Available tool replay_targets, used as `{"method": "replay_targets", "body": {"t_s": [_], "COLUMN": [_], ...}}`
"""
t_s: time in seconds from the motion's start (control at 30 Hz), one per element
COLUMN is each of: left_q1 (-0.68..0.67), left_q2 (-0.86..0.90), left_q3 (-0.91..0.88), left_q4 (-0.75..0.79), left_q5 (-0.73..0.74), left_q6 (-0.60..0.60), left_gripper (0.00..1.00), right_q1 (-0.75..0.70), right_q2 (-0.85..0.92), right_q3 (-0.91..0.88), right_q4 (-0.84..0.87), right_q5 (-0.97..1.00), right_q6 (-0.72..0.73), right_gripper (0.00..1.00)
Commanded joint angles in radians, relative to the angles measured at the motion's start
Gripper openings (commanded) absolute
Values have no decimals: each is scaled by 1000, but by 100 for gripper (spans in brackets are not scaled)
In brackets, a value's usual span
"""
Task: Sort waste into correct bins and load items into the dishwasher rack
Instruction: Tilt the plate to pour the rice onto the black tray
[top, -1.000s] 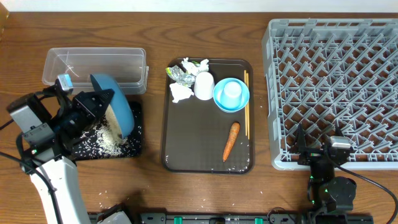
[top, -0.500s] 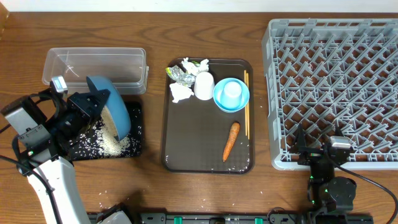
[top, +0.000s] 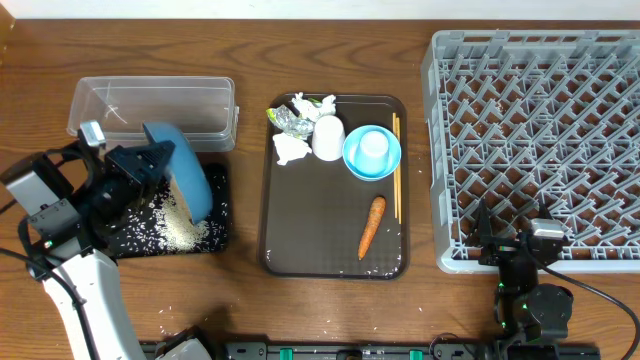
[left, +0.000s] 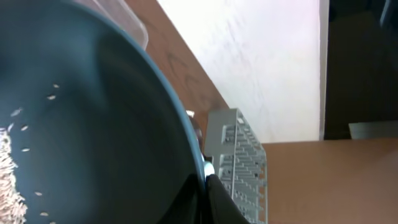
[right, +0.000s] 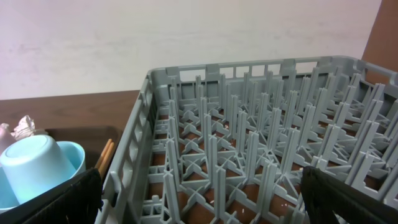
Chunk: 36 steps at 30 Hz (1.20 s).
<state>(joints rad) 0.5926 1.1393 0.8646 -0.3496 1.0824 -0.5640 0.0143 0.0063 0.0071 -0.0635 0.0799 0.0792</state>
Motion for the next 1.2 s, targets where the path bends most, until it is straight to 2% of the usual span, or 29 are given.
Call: {"method": "replay_targets", "body": {"t_s": [0.0, 0.23, 0.37, 0.47, 0.57, 0.67, 0.77, 0.83, 0.93, 1.03, 1.1, 1.17], "left_q1": [35, 48, 48, 48, 51, 53, 53, 53, 53, 62, 64, 71], "left_q2": [12, 18, 21, 25, 30, 34, 37, 37, 37, 39, 41, 50], "left_q3": [23, 23, 23, 23, 23, 23, 23, 23, 23, 23, 23, 23], "left_q4": [17, 19, 19, 20, 19, 24, 22, 26, 43, 48, 58, 45], "left_q5": [39, 138, 103, 158, 101, 146, 121, 172, 134, 174, 103, 132], "left_q6": [-43, -40, -34, -51, -38, -50, -44, -62, -33, -66, -21, -71], "left_gripper": [6, 6, 6, 6, 6, 6, 6, 6, 6, 6, 6, 6], "right_q1": [-14, -14, -14, -14, -14, -14, -14, -14, -14, -14, -14, -14], "right_q2": [0, 0, 0, 0, 0, 0, 0, 0, 0, 0, 0, 0], "right_q3": [-2, -2, -2, -2, -2, -2, -2, -2, -2, -2, -2, -2], "right_q4": [-4, -4, -4, -4, -4, -4, -4, -4, -4, -4, -4, -4], "right_q5": [10, 10, 10, 10, 10, 10, 10, 10, 10, 10, 10, 10], "right_q6": [-2, -2, -2, -2, -2, -2, -2, -2, -2, -2, -2, -2], "right_gripper": [99, 99, 99, 99, 99, 99, 99, 99, 99, 99, 99, 99]}}
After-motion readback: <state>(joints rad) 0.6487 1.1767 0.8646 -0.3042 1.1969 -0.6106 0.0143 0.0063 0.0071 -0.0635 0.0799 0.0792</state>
